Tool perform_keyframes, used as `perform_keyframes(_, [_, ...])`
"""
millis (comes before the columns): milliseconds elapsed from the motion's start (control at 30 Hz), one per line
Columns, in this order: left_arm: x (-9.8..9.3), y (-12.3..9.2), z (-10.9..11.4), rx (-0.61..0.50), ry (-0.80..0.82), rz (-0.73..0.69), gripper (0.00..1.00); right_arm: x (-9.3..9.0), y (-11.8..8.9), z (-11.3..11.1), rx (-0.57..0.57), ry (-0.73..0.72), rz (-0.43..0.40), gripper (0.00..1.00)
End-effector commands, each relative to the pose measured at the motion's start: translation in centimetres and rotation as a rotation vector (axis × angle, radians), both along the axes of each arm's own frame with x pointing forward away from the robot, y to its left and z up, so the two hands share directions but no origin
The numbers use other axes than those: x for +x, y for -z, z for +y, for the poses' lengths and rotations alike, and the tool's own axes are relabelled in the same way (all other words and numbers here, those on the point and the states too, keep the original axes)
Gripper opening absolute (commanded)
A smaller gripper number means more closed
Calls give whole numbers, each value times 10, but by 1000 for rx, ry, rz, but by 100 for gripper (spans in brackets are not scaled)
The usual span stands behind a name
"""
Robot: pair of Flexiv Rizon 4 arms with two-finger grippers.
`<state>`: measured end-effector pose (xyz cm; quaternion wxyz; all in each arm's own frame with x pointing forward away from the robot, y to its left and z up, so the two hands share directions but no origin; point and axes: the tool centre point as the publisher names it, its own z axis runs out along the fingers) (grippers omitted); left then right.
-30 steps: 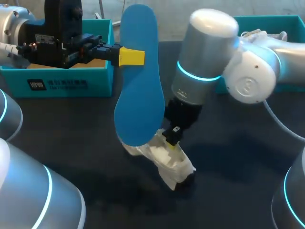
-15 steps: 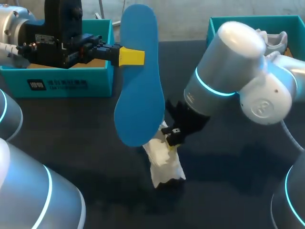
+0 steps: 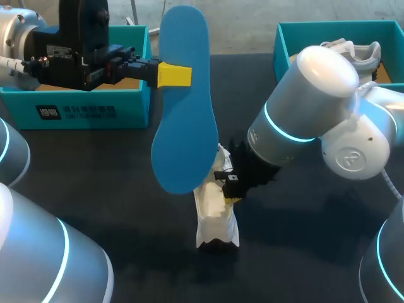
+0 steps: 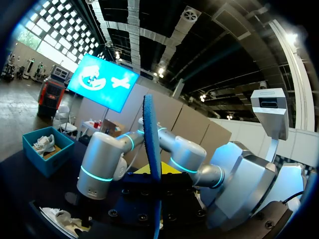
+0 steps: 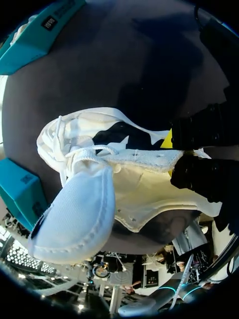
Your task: Take the shoe out of the shoebox, open the shoe tongue, remove and reinsert the insole, then place the shoe into the shoebox
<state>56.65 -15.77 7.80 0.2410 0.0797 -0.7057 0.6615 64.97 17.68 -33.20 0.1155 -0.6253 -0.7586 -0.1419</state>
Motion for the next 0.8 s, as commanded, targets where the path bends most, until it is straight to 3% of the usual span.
perform_keyframes(33, [1,-1,-1,4,2,0,0,2,11,-1,20,-7,14,0])
perform_keyframes(800, [1,-1,-1,4,2,0,0,-1,38,-5,86,38,47,0])
